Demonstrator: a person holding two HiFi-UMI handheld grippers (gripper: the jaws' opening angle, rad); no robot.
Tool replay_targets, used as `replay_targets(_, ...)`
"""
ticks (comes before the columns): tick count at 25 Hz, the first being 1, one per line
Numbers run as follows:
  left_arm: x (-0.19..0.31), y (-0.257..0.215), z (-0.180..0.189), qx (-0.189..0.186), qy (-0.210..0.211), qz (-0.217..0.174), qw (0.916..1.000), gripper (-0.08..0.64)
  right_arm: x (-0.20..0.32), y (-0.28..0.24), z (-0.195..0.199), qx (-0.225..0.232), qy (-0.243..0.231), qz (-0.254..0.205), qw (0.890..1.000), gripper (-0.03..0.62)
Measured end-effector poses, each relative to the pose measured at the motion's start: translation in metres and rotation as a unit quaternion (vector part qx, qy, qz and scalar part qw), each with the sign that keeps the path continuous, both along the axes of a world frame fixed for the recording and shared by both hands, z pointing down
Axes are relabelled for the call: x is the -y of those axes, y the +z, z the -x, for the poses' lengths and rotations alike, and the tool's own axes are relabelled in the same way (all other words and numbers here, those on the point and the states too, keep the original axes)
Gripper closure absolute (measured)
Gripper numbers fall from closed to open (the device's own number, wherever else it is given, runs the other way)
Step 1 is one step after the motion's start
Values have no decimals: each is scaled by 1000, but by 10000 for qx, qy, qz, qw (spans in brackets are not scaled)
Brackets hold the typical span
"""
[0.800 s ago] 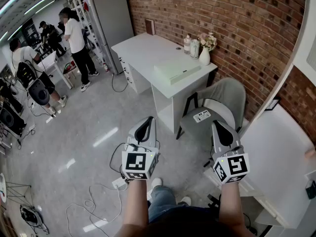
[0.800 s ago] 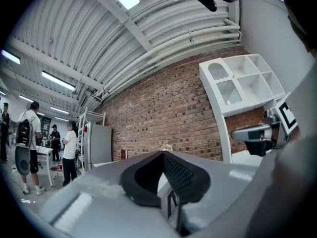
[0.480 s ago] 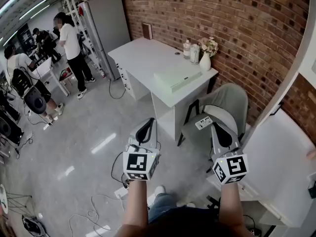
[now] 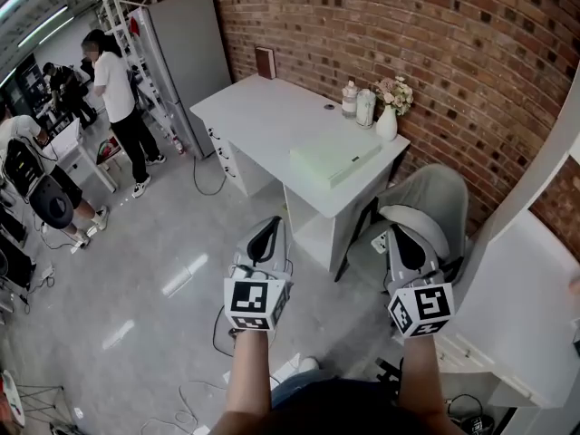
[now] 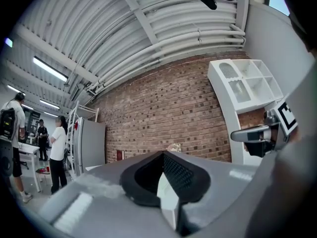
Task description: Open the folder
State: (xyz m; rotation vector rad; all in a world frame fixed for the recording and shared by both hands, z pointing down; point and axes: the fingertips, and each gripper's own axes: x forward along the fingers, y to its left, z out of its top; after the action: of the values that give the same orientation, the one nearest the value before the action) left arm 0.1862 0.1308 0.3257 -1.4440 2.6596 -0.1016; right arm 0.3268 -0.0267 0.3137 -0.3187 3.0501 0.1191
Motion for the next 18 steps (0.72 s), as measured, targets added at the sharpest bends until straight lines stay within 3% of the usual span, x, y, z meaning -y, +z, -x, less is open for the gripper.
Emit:
replay_targets(7,-16,4,53,-212,23,-8,9998,561,-8,1,45,-125,159,145,9997,592)
replay_targets(18,-6,25,101,-318,-4,-11,9995,561,8,18,100,-164,127,264,9994,592)
